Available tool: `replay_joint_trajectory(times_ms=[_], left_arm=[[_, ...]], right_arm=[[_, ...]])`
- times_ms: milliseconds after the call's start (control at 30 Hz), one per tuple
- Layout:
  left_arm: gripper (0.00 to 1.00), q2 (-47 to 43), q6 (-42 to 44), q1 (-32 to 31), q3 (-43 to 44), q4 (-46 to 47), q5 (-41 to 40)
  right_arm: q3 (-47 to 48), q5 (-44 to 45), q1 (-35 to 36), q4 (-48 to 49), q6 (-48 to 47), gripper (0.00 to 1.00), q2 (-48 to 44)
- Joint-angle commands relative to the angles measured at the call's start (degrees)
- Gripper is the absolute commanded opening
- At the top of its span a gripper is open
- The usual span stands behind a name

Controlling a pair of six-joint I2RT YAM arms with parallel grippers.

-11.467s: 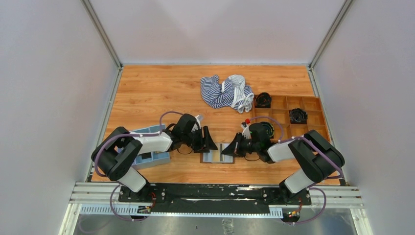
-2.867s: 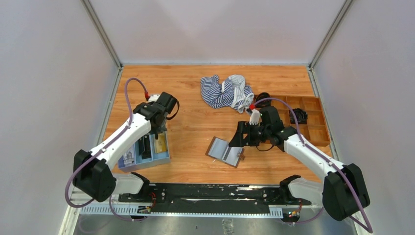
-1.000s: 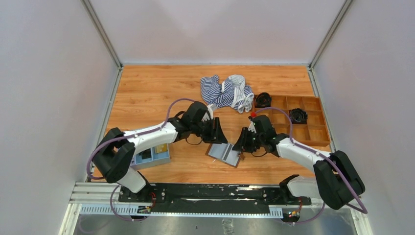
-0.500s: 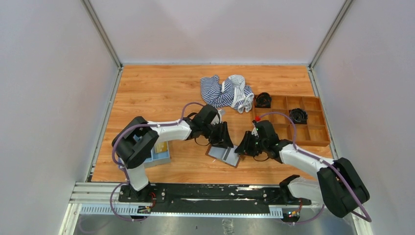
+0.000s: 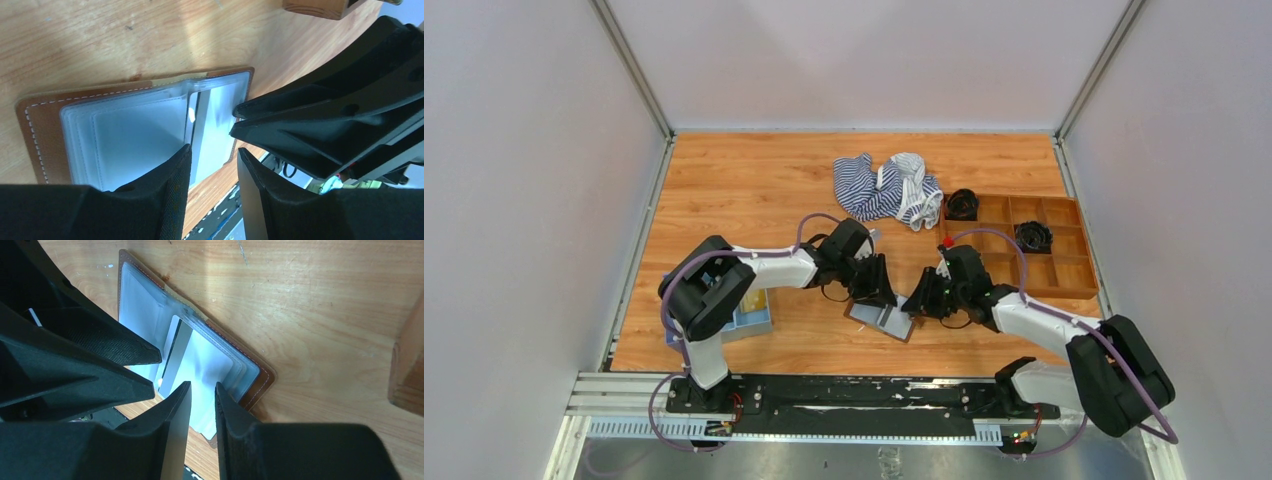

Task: Take the credit cards out of the card holder
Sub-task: Remove the credit card from the card holder.

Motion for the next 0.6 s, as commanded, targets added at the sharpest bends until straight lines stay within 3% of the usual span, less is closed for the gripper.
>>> replay_joint_trajectory(times_ms=[0, 467, 567], left_arm=[[0.42, 0.31, 0.63, -0.52, -1.53, 0.23, -1.51], [0.41, 1.22, 2.08, -0.52, -2.16, 0.01, -1.78], [0.44, 0.85, 5.02, -0.52, -0.43, -5.92, -4.93]], right_arm=[[-0.13, -0.45, 0.73, 0.78, 0.39, 0.29, 0.63], [-2.37, -1.38, 0.73, 4.54, 2.16, 0.29, 1.81], [-2.53, -1.60, 0.73, 4.65, 2.26, 0.28, 2.03]])
